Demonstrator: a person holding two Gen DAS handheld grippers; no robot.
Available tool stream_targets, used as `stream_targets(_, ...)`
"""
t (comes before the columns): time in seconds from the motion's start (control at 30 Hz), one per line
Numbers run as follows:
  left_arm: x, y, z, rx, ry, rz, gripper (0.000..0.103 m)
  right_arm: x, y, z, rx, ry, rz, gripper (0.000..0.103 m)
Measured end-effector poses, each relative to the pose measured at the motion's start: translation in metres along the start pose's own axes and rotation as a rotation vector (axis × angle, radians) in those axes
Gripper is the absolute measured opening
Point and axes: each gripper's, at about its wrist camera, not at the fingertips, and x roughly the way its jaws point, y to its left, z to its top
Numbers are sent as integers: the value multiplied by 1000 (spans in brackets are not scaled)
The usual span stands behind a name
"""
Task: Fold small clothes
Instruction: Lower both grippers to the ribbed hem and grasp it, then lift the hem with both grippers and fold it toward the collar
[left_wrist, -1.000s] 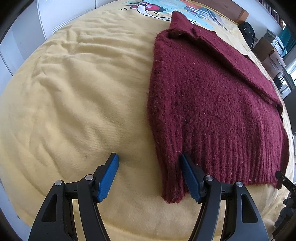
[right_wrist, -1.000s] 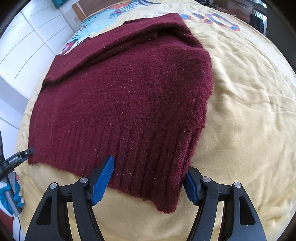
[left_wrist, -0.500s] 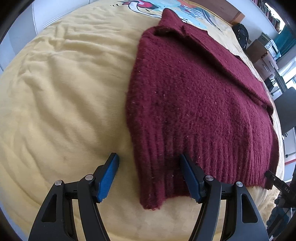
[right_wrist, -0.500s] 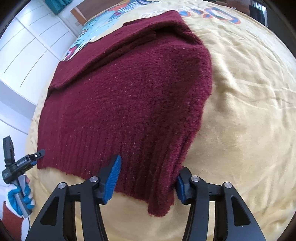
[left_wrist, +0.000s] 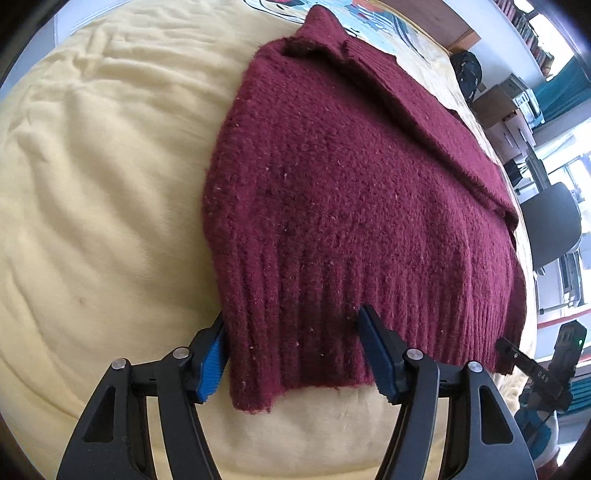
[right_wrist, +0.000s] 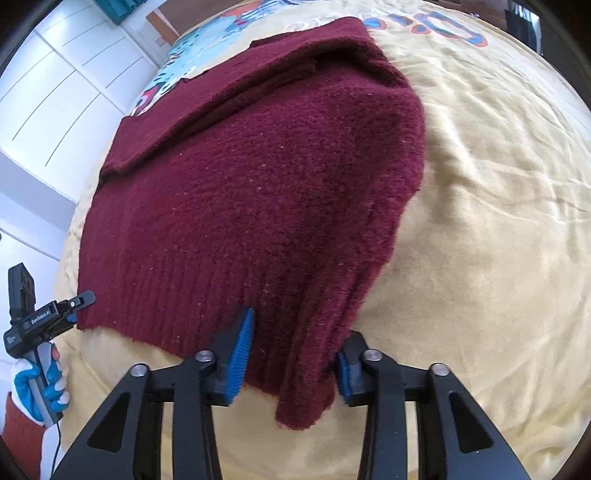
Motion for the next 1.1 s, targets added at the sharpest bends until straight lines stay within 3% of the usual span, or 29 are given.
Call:
stream_targets(0.23,-2,5,0,-12,1,9,48,1,0,1,-5,7,-3,33)
stream_targets(0.6,-3,5,-3,-27,5,-10,35,0,2,3,-13,13,10,22)
stream_targets(1.1,1,0,-4,-18,6,-23,18,1,8,2,-22,4,11,17)
